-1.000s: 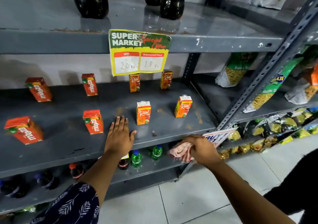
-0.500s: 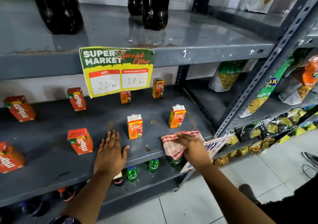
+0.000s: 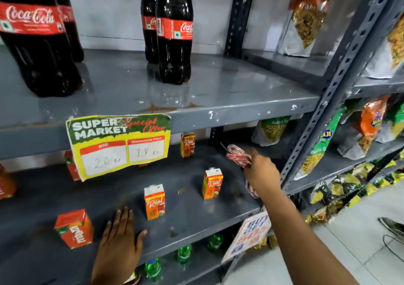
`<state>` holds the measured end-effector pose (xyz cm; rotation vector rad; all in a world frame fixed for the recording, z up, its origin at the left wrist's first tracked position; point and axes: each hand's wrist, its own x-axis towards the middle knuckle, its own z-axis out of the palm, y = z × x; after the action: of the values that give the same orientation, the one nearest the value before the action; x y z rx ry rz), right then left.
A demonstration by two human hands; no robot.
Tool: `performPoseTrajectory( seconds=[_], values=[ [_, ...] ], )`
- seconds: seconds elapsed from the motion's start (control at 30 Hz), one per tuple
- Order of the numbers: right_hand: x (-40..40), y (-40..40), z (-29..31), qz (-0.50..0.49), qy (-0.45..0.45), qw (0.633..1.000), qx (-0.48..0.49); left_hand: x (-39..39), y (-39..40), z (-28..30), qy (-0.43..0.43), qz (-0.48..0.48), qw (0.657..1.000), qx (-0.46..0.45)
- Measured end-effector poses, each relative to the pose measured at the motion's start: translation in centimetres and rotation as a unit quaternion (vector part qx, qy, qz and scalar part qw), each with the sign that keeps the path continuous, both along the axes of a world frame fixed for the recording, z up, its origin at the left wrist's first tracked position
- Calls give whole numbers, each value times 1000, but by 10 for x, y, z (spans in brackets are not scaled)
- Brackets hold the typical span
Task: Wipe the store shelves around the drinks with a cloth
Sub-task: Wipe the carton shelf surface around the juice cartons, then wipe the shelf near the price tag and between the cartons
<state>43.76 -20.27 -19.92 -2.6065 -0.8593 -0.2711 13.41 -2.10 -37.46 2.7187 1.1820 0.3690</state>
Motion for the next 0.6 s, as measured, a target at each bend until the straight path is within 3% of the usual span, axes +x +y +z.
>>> performPoseTrajectory(
  seconds=[0.1,0.23,0.33,0.43,0.6],
  values=[
    [25,55,5,-4,0,998,-71,2,2,-3,3,5,1000,3],
    [66,96,-12,57,111,978,-169,-1,4,-6,5,-8,1000,29],
    [96,106,-27,41,99,987,-116,1,4,-5,6,-15,1000,19],
    [117,123,-48,127,50,981,-141,1,3,-4,0,-23,1000,3],
    [107,150,-101,231,62,961,-139,1,5,-7,7,-26,1000,2]
  ],
)
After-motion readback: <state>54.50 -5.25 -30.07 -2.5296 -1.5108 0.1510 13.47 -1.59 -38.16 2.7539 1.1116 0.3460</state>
